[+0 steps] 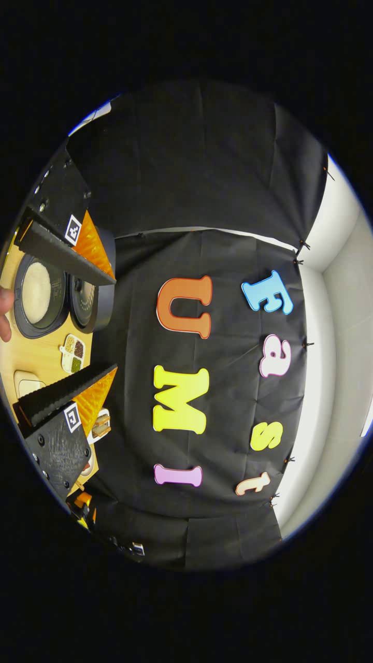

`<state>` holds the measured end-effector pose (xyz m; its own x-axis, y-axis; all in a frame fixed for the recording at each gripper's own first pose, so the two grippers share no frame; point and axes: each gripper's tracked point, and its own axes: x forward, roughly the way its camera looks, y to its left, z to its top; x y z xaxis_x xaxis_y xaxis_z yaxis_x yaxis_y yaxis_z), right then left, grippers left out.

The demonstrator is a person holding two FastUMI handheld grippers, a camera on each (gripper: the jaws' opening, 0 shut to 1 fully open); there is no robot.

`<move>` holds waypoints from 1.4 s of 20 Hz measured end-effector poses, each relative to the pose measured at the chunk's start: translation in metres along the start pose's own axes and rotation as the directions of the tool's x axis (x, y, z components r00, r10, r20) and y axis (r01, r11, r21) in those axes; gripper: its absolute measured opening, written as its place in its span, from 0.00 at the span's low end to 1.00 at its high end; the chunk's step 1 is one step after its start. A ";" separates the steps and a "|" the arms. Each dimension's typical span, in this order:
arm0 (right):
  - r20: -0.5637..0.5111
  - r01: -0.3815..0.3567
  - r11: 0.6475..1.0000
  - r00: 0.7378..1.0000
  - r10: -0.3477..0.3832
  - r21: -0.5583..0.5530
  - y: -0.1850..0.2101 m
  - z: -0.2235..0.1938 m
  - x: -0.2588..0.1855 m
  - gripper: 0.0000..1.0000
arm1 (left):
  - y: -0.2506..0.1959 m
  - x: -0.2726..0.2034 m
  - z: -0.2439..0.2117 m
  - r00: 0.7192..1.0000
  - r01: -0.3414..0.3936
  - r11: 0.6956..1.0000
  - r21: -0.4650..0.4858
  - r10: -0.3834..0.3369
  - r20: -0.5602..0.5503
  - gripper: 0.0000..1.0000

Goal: Close the left gripper, press the button to open the rice cooker; take a wooden spoon from the chopstick holder with the right hand, scoop a spoonful of rice and pour it into the rice cooker, then put the wooden spoon back into the chopstick holder.

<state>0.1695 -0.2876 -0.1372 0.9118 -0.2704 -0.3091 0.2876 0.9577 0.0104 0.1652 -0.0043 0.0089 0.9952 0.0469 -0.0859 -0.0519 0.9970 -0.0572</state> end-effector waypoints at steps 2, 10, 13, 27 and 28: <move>0.032 0.015 1.000 0.999 -0.015 -0.008 0.001 0.016 -0.019 0.78 | 0.012 0.008 0.003 1.000 -0.020 1.000 -0.017 0.020 -0.003 0.94; 0.136 -0.035 0.999 0.990 0.037 -0.018 0.025 0.064 -0.086 0.77 | 0.051 0.071 -0.014 0.997 -0.058 0.998 0.018 0.059 -0.056 0.94; 0.157 -0.031 0.998 0.987 0.038 -0.047 0.024 0.073 -0.100 0.89 | 0.062 0.098 -0.021 0.995 -0.066 0.996 0.054 0.069 -0.072 0.95; 0.173 0.002 1.000 0.985 -0.003 0.006 0.016 0.077 -0.147 1.00 | 0.075 0.132 -0.060 0.976 -0.063 0.995 0.082 0.079 -0.202 0.97; 0.169 -0.001 1.000 0.986 0.000 0.005 0.018 0.077 -0.147 0.98 | 0.072 0.129 -0.061 0.976 -0.058 0.995 0.086 0.075 -0.202 0.98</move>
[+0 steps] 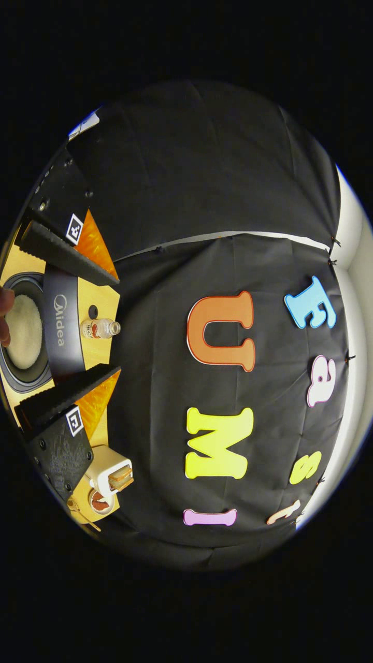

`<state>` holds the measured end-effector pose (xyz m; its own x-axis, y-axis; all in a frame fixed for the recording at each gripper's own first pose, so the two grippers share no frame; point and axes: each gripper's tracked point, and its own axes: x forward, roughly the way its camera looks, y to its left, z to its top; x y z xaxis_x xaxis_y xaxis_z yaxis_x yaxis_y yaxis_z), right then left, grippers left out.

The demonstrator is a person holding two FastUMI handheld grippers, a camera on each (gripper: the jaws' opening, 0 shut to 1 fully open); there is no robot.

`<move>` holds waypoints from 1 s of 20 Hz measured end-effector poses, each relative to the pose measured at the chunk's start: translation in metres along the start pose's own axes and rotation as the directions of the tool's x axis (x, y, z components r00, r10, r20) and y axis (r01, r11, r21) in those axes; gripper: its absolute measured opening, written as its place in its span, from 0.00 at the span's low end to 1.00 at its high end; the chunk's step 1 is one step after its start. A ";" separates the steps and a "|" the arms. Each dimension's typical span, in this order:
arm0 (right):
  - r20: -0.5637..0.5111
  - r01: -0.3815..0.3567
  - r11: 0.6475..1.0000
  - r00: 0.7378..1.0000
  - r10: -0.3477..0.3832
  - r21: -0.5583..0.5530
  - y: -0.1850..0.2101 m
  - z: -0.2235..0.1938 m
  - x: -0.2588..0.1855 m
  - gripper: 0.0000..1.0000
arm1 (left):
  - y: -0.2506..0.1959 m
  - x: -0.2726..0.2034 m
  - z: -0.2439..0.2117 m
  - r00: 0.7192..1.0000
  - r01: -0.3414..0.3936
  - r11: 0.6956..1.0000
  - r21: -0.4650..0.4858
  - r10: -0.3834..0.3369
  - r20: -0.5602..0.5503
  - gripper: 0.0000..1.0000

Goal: Close the left gripper, press the button to open the rice cooker; take a wooden spoon from the chopstick holder with the right hand, scoop a spoonful of rice and pour it into the rice cooker, then put the wooden spoon back into the chopstick holder.

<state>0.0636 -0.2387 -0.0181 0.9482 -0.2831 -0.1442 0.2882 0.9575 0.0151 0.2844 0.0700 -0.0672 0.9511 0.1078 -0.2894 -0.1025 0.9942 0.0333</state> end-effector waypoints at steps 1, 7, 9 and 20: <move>-0.002 -0.011 1.000 1.000 0.011 0.005 0.003 -0.002 0.001 0.98 | -0.003 -0.004 -0.002 1.000 0.006 1.000 0.000 -0.006 -0.003 0.98; 0.011 -0.078 0.997 0.997 0.077 0.026 0.026 0.004 -0.001 1.00 | -0.016 -0.042 -0.027 1.000 0.018 1.000 -0.006 -0.018 -0.021 0.98; 0.010 -0.098 0.995 0.995 0.098 0.013 0.032 0.002 -0.001 0.98 | -0.019 -0.057 -0.045 0.999 0.022 0.999 -0.023 -0.023 -0.049 0.96; -0.013 -0.161 0.987 0.987 0.161 -0.013 0.052 0.001 0.001 1.00 | -0.043 -0.100 -0.147 0.979 0.048 0.998 -0.051 -0.057 -0.194 0.97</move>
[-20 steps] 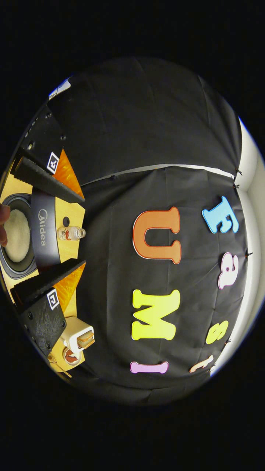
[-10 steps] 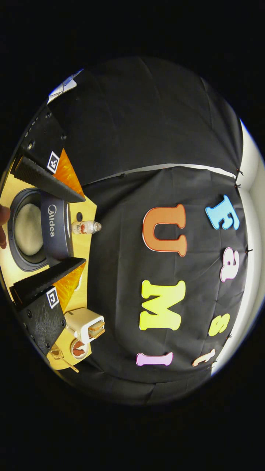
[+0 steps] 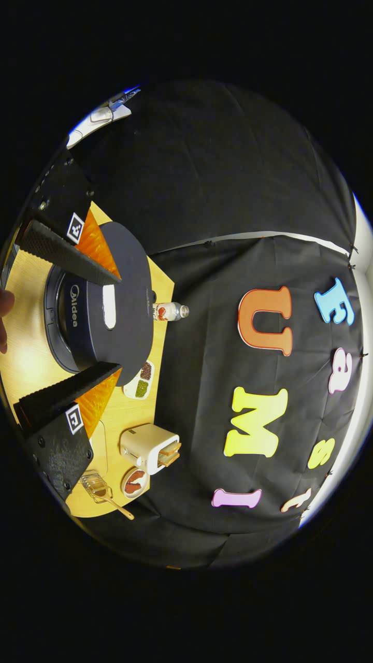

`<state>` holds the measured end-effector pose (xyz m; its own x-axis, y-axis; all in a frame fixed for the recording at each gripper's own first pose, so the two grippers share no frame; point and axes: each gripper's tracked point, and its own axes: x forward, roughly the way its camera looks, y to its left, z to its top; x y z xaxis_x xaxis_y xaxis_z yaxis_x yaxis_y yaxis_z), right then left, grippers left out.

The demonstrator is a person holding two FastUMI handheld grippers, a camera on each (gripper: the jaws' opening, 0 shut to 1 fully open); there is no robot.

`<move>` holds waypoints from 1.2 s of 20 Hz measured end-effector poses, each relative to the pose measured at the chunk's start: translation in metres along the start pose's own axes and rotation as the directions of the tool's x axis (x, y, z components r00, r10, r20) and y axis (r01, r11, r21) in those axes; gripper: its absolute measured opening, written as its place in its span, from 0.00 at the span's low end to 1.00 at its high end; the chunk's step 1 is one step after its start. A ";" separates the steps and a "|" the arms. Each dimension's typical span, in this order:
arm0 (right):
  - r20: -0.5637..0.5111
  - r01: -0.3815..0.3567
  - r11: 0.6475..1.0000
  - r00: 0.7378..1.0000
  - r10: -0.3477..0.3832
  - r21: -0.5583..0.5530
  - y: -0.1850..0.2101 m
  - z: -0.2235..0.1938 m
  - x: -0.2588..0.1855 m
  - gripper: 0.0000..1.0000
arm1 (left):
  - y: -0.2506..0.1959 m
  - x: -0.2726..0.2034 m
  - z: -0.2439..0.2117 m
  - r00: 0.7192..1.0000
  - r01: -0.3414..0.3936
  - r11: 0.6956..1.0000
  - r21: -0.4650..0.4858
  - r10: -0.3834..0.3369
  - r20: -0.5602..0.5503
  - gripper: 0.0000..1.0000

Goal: Close the left gripper, press the button to open the rice cooker; take a wooden spoon from the chopstick holder with the right hand, scoop a spoonful of rice and pour it into the rice cooker, then put the wooden spoon back into the chopstick holder.

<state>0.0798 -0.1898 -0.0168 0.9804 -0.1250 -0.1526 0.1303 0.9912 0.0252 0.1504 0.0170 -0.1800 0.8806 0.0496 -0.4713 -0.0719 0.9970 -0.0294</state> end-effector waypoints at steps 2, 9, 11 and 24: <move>-0.006 0.002 1.000 1.000 -0.002 -0.004 -0.003 -0.003 0.003 1.00 | 0.003 0.003 -0.014 0.999 -0.022 1.000 -0.001 0.022 -0.023 0.98; -0.018 -0.003 1.000 1.000 0.003 0.000 -0.004 -0.005 0.013 0.97 | 0.003 0.011 -0.052 0.996 -0.031 0.999 0.011 0.032 -0.088 0.99; -0.019 -0.008 1.000 1.000 0.008 -0.001 -0.003 -0.005 0.015 1.00 | 0.003 0.014 -0.062 0.994 -0.030 1.000 0.009 0.030 -0.105 0.99; -0.046 -0.057 0.998 0.997 0.059 0.033 -0.005 -0.017 0.061 1.00 | 0.003 0.019 -0.080 0.990 -0.063 0.997 -0.040 0.057 -0.128 1.00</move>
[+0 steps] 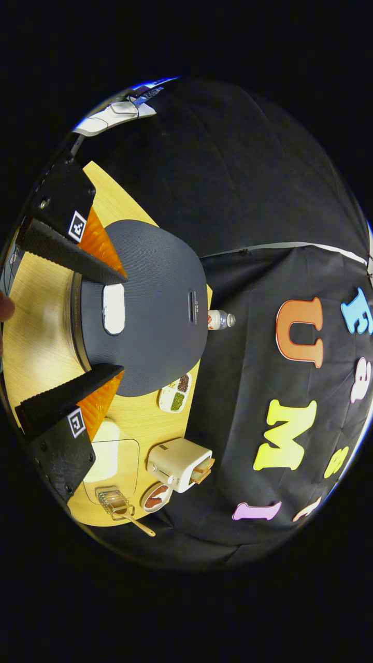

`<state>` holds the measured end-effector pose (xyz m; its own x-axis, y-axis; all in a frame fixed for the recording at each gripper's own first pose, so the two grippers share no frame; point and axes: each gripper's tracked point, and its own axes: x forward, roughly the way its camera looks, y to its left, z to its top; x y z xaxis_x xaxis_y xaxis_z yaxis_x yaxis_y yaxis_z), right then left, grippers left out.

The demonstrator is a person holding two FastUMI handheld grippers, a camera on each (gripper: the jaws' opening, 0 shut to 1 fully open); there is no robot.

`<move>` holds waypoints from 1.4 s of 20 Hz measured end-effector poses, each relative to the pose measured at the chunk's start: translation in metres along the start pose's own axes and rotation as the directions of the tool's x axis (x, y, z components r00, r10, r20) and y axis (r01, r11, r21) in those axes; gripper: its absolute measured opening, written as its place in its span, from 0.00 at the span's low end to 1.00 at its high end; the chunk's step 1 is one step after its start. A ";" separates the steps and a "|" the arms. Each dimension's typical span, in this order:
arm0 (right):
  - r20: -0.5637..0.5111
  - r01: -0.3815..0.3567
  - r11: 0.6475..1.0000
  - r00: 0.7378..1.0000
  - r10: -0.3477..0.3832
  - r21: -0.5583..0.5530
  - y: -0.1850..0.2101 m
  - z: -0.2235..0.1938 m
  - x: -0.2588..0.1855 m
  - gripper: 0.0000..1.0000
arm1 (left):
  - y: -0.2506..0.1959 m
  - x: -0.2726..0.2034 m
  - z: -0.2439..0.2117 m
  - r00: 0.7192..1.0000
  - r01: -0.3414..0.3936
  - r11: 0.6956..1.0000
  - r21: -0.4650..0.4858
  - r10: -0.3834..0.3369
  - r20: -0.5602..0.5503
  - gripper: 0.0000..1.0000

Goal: Close the left gripper, press the button to open the rice cooker; take a wooden spoon from the chopstick holder with the right hand, scoop a spoonful of rice and pour it into the rice cooker, then put the wooden spoon back into the chopstick holder.

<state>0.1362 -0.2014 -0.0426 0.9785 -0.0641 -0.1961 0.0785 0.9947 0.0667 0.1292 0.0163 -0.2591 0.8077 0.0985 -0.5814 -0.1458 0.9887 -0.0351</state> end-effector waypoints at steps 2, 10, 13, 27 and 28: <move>-0.001 -0.016 1.000 1.000 0.016 0.001 0.000 -0.001 0.010 1.00 | 0.000 0.000 0.002 1.000 -0.011 1.000 -0.001 0.011 0.004 1.00; 0.050 -0.025 1.000 0.998 0.025 -0.012 0.011 0.015 -0.015 1.00 | -0.004 -0.029 0.041 0.988 -0.001 1.000 0.025 -0.003 0.153 0.95; 0.097 -0.005 1.000 0.995 0.007 -0.020 0.021 0.024 -0.054 0.97 | -0.016 -0.072 0.072 0.963 0.059 0.997 0.056 -0.072 0.258 0.95; 0.189 0.014 0.996 0.982 0.003 -0.089 0.081 0.016 -0.229 1.00 | -0.048 -0.288 0.075 0.819 0.209 0.967 0.148 -0.256 0.514 0.86; 0.184 0.014 0.996 0.983 0.003 -0.087 0.083 0.011 -0.234 1.00 | -0.048 -0.294 0.071 0.817 0.207 0.967 0.147 -0.254 0.518 0.86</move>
<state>-0.0841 -0.1044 0.0194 0.9971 -0.0752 -0.0125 0.0749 0.9970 -0.0216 -0.0611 -0.0516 -0.0291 0.9927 -0.1118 -0.0451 0.1103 0.9933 -0.0351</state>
